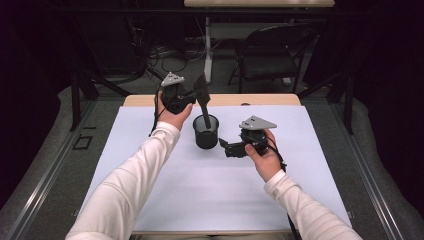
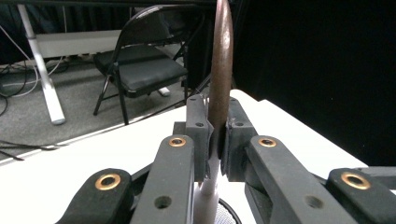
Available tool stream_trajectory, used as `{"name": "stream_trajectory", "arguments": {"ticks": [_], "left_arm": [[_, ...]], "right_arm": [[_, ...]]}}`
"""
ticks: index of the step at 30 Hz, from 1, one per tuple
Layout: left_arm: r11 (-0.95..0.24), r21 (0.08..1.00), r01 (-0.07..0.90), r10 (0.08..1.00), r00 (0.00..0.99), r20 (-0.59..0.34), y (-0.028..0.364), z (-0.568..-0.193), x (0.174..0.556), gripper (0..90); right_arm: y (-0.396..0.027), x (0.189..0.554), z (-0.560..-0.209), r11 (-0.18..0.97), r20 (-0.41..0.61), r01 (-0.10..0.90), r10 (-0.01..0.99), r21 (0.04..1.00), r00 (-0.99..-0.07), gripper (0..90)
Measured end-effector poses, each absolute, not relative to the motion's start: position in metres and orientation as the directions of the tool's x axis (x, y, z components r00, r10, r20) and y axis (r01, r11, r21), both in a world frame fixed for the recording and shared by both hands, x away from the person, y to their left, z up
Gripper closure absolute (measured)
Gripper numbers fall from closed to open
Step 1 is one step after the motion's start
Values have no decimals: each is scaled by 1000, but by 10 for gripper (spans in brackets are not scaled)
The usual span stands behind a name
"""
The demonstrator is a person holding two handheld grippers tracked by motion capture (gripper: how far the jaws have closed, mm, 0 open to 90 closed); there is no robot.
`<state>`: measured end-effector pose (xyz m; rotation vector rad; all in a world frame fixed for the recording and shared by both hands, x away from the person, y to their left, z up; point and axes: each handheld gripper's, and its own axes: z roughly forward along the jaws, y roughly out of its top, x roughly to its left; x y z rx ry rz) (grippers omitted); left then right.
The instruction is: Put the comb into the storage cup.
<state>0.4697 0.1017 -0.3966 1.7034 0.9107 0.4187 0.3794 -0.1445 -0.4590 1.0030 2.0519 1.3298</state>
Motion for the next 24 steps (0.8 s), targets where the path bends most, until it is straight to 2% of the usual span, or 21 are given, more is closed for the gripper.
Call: {"name": "stream_trajectory", "arguments": {"ticks": [24], "left_arm": [[-129,904,407,758,628,-175,100,-433,474,842]], "right_arm": [[-154,381,-460,254,-11,321,799,913,-601,0]]}}
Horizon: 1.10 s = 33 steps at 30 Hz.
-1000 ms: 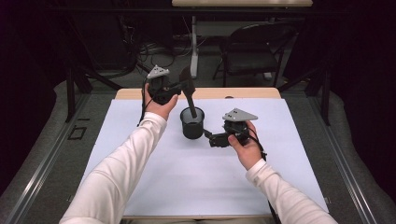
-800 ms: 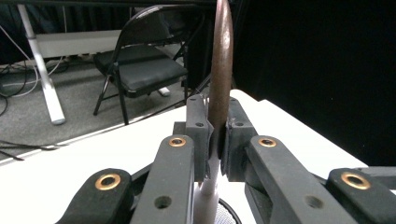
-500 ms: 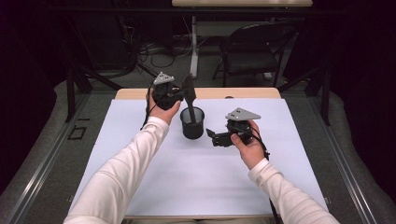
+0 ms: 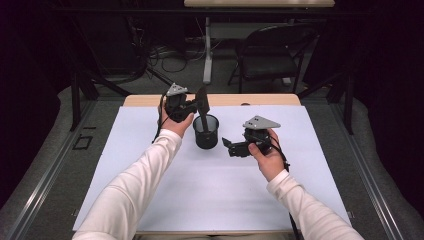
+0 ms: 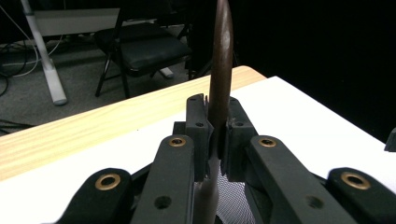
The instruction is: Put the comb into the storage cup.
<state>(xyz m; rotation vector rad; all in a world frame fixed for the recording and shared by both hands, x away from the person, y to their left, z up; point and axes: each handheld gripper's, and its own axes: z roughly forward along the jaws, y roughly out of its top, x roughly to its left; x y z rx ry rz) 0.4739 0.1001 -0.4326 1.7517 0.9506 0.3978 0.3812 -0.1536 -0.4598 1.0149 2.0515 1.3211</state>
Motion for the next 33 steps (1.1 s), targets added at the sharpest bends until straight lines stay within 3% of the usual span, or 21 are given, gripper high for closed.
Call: {"name": "stream_trajectory", "arguments": {"ticks": [33], "left_arm": [[-146,897,418,772,615,-161,102,-442,476,832]], "right_arm": [[-151,383,-462,256,-7,326,795,910,-607,0]]}}
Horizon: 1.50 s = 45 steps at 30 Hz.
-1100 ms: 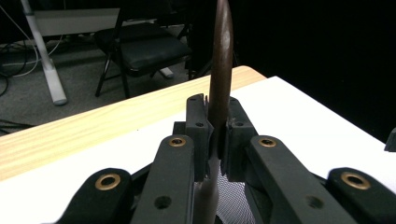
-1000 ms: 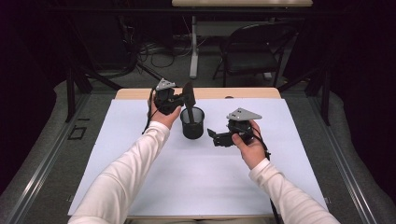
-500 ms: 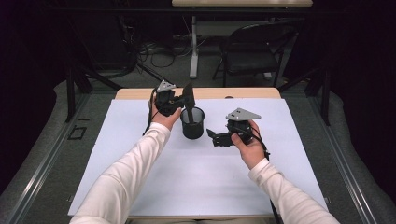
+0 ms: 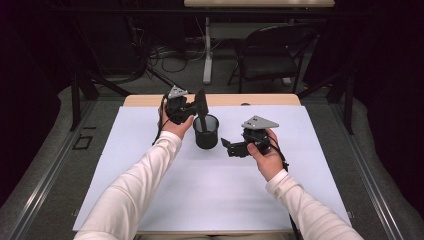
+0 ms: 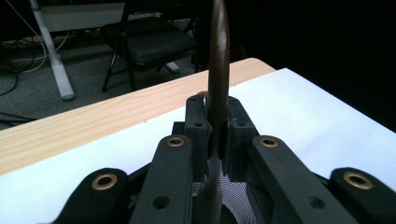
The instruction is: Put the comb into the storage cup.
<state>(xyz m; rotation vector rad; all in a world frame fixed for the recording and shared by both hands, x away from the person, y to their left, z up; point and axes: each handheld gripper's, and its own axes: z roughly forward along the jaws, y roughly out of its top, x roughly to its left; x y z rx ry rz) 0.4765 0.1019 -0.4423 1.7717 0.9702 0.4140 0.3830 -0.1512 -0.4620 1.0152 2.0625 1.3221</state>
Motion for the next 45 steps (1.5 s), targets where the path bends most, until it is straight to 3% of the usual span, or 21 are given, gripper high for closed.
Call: {"name": "stream_trajectory", "arguments": {"ticks": [24,35,45], "left_arm": [[1,860,510,786,531,-316,129,-451,492,827],[-4,862,507,792,528,-307,128,-451,492,809],[-8,870,493,803,522,-288,128,-451,492,714]], "right_arm": [[-150,383,-463,257,-4,327,792,910,-611,0],[-150,383,-463,259,-7,325,791,910,-611,0],[-150,384,-463,259,-6,328,793,909,-609,0]]}}
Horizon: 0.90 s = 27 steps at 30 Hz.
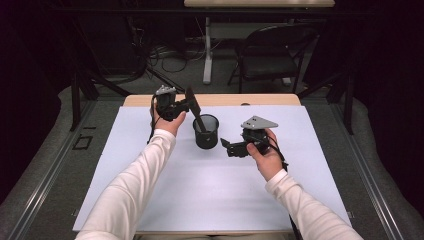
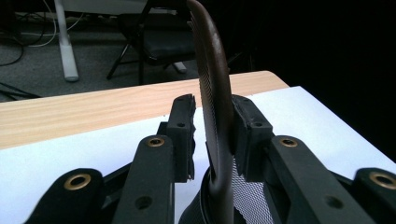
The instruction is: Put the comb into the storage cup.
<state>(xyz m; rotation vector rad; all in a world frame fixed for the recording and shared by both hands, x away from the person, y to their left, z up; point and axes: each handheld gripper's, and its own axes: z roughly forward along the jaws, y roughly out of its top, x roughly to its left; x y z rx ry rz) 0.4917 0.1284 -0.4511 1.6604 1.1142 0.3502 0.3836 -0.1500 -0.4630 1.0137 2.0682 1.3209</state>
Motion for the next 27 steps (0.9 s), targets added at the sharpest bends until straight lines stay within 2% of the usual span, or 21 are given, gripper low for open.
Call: {"name": "stream_trajectory", "arguments": {"ticks": [8,20,27], "left_arm": [[-26,878,478,814,520,-259,129,-449,491,613],[-64,896,440,824,530,-201,127,-449,490,399],[-91,911,402,834,531,-150,126,-447,488,338]], "right_arm": [[-150,384,-463,260,-8,327,793,909,-610,0],[-150,385,-464,262,-9,329,794,907,-607,0],[-149,384,-464,264,-11,327,793,908,-609,0]]}}
